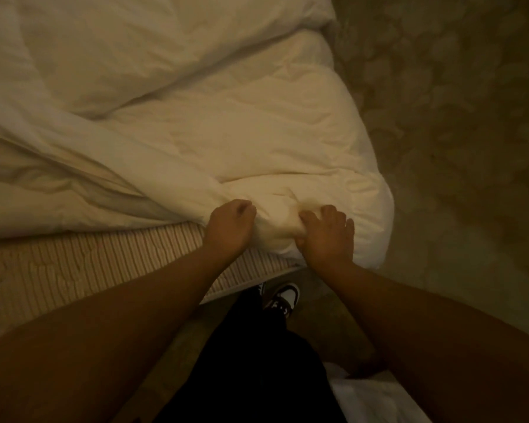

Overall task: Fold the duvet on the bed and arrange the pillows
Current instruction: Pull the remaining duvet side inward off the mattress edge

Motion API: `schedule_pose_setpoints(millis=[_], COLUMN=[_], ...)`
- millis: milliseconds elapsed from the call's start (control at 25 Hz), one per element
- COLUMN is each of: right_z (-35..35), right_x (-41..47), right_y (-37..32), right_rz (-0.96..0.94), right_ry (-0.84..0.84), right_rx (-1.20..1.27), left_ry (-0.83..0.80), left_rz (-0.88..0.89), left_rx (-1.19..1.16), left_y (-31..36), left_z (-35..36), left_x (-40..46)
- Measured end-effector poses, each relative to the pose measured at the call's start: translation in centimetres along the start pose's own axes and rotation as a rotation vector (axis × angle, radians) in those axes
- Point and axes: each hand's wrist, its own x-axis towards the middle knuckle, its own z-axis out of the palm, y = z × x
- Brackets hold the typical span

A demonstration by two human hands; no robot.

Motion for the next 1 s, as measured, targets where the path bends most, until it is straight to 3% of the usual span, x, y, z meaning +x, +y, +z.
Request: schedule_pose_setpoints(millis=[120,280,400,520,600,800,880,1000], right_z=[-0.3,-2.4,-6.5,-11.5,-14.2,-19.2,-21.1,-23.9], right_x=[1.2,1.0,0.0,0.1,0.7,2.0,2.9,3.8], right_y=[-0.6,0.1,0.5,-0.6,-1.5,-2.9,-3.4,-3.6], right_rz=[-0.027,-0.005,0.029,-0.023,-0.083,-0.204,-0.236,-0.254], right_ry=[-0.054,-0.094,-0.043,-0.009,0.005,0.165,0.206,0.246], right_rx=[-0.005,0.105,0.227,0.25,0.238,0.383,0.381,0.403], left_ry=[0.019,0.172,0.152,-0.018,-0.102,0.222,0.08,-0.454], left_rz=[0.061,0.072,-0.116,-0.303,-0.352,-0.616,-0.741,-0.638], left_rx=[-0.052,-0.116,-0.269,-0.399,-0.578,-1.269,-1.509,-1.589], left_y=[-1.7,-2.7,-1.0,1.5,3.3,8.4,11.2,14.5], left_z=[0.2,0.0,-0.3,-1.1,-1.3,-0.6,-1.1,-1.2], left_x=[0.4,0.0,-2.1,-2.7,-2.2,-1.6,-2.2,-3.4])
